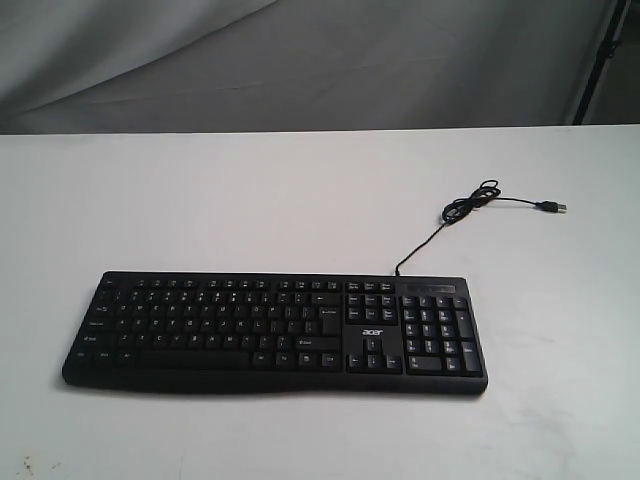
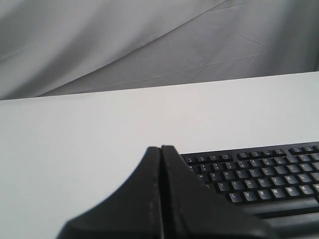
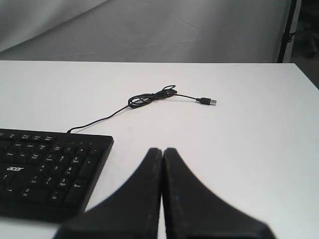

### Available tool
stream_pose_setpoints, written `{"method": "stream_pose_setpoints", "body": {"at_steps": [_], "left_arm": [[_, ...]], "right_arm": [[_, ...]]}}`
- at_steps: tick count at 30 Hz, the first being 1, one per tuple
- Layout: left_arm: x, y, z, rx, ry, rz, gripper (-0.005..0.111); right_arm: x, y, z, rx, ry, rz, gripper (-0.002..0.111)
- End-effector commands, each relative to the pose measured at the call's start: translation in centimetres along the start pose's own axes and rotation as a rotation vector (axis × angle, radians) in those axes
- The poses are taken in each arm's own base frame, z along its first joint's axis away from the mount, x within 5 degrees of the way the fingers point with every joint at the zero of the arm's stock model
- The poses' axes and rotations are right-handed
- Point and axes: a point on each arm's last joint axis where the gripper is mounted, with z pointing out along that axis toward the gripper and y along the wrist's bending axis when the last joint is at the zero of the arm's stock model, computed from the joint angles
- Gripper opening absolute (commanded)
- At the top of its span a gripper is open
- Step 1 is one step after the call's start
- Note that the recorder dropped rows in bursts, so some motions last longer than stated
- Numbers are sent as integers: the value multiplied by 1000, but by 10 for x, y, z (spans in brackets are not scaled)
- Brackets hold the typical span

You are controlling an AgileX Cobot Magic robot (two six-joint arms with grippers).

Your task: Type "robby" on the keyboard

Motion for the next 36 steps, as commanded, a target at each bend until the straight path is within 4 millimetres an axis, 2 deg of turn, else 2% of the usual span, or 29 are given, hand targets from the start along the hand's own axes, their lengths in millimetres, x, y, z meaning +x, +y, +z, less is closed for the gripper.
{"method": "stream_pose_setpoints", "body": {"at_steps": [1,36], "left_arm": [[1,0,0,5,-5,3,0],[1,0,0,5,-5,3,0]], "right_arm": [[3,-1,0,10,17,-19,0],[2,-1,0,16,12,-37,0]]}}
